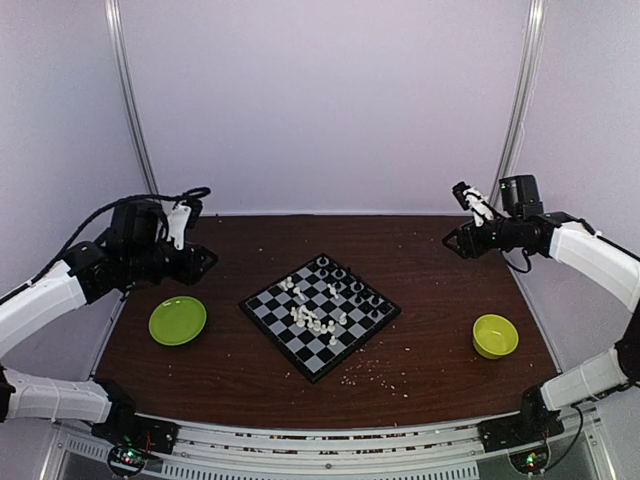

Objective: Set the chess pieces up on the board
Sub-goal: Move the chessboard to the center of the board, then pick up the chess pile from the chessboard.

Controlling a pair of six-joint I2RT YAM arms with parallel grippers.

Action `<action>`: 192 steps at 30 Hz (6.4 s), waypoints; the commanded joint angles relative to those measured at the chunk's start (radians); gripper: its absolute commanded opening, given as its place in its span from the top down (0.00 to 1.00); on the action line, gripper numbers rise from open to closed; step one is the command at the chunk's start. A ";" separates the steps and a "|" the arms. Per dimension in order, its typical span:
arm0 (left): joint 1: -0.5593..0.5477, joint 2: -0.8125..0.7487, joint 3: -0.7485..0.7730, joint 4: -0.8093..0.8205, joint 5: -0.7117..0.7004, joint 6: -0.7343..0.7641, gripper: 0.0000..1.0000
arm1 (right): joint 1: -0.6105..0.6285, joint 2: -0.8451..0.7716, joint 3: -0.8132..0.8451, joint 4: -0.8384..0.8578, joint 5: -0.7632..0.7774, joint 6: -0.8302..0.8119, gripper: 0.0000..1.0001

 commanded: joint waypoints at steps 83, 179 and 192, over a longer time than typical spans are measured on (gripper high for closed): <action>0.045 0.817 0.070 0.514 0.246 -0.460 0.62 | 0.191 0.668 0.207 -0.430 -0.325 0.020 0.79; -0.440 1.062 0.723 -0.067 -0.081 -0.120 0.49 | -0.167 0.111 -0.071 -0.389 -0.411 -0.146 0.66; -0.439 1.231 0.957 -0.189 -0.064 -0.100 0.46 | -0.169 0.139 -0.066 -0.402 -0.416 -0.159 0.65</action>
